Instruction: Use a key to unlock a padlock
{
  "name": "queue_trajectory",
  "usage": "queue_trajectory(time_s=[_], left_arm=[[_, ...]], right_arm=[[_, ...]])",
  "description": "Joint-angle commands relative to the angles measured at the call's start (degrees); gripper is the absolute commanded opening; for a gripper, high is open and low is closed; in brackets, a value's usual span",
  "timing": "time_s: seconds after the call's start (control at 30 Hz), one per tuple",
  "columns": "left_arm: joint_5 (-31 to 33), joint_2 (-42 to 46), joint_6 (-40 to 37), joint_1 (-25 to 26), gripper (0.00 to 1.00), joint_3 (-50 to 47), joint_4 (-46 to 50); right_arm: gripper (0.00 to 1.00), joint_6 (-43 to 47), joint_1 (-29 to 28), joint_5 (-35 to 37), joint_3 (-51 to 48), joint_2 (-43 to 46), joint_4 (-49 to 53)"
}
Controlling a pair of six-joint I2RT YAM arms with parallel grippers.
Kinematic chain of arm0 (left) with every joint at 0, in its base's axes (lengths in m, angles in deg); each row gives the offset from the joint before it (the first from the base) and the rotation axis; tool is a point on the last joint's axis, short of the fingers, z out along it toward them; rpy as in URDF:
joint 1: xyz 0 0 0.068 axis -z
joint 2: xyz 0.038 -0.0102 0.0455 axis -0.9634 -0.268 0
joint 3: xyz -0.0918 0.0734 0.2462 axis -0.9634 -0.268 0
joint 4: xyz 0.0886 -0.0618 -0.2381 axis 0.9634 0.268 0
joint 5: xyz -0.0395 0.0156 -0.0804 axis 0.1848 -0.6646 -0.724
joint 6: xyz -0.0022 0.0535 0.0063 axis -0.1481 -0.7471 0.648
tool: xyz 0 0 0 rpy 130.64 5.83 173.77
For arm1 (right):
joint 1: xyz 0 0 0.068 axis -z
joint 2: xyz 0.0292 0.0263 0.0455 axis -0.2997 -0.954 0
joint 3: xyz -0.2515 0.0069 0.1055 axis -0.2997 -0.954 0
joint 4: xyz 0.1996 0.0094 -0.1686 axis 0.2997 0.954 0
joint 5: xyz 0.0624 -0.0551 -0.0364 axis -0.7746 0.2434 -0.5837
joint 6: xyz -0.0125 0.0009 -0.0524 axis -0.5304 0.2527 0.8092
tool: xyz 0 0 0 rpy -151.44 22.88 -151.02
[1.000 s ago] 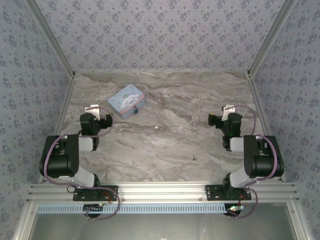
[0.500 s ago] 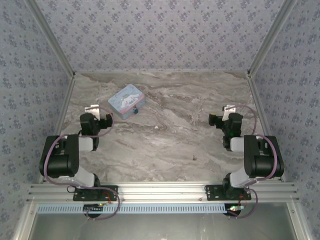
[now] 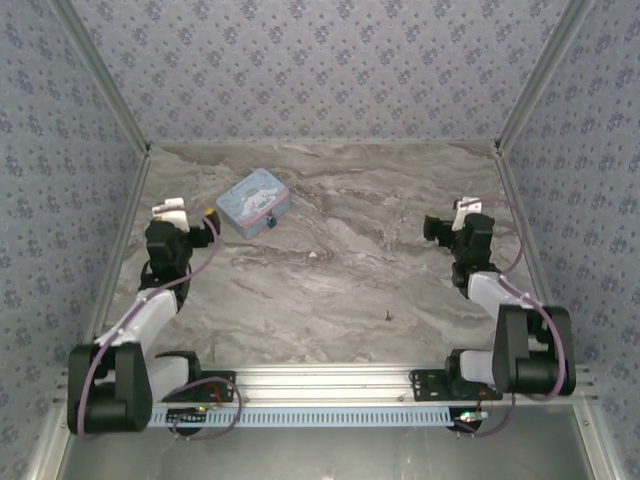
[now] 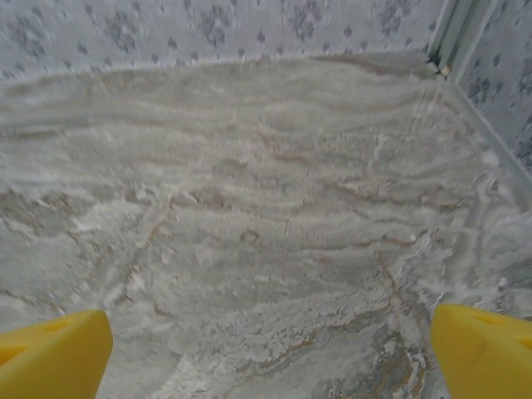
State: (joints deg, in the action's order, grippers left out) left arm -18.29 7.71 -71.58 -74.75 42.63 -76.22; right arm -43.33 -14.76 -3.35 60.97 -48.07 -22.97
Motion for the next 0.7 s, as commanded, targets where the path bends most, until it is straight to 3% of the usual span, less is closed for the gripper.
queue_trajectory(time_s=[0.0, 0.33, 0.47, 0.67], left_arm=[[-1.54, 4.95, 10.11, 0.06, 0.99, 4.38, 16.48], [-12.27, 14.29, 22.16, 4.31, 1.0, 5.08, 31.71], [-13.49, 15.23, 28.69, 10.72, 0.99, 1.06, 28.21], [-7.31, 12.23, 33.86, 24.37, 1.0, -3.46, 19.33]], right_arm=[[1.0, -3.86, -1.55, 0.38, 3.21, 5.07, 15.08], [0.96, -17.48, -13.02, 0.81, 10.79, 13.11, 43.48], [0.94, -23.58, -19.89, 1.67, 10.85, 14.1, 49.92], [0.94, -32.27, -29.25, 7.62, 10.98, 14.77, 60.95]])
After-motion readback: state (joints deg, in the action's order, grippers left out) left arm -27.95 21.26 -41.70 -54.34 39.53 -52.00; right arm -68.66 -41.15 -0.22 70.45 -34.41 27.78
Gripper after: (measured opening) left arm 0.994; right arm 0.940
